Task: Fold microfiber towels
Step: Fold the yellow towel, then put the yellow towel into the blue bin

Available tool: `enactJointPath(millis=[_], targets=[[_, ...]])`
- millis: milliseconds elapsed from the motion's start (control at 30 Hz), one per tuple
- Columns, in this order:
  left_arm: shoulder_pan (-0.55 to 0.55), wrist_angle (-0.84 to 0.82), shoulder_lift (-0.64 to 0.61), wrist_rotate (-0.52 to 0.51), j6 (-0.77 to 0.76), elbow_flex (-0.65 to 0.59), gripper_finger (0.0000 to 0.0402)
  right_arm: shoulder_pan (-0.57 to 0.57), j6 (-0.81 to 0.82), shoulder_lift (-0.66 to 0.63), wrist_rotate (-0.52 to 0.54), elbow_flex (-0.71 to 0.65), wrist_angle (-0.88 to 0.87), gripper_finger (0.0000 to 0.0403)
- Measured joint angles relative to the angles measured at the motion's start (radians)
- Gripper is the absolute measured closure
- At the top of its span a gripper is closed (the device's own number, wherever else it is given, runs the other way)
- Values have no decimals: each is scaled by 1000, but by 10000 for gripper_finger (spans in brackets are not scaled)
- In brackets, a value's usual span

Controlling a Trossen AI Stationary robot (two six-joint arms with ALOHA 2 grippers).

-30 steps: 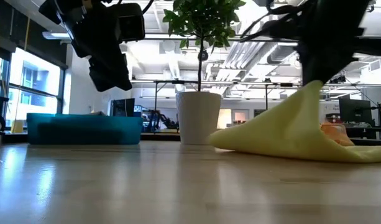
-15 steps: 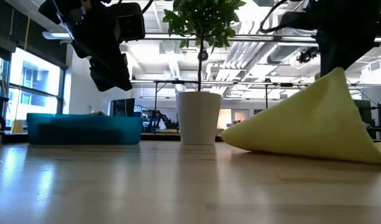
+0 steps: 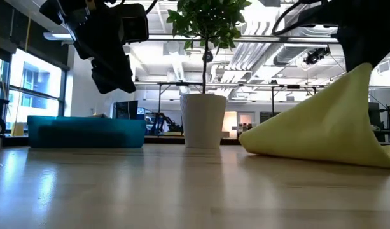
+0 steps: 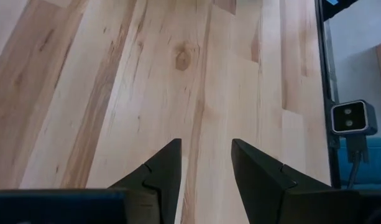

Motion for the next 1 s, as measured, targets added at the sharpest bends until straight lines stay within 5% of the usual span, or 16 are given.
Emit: enactJointPath(millis=[167, 567, 800, 1000], targets=[[0, 8, 0, -15, -3, 0, 271, 7, -20, 9, -60, 0, 8, 379], [0, 77, 0, -44, -75, 0, 271, 7, -213, 20, -149, 0, 28, 236], [0, 237, 0, -77, -118, 0, 271, 7, -318, 16, -52, 0, 23, 237], [-3, 259, 0, -166, -323, 0, 271, 12, -365, 16, 33, 0, -11, 246]])
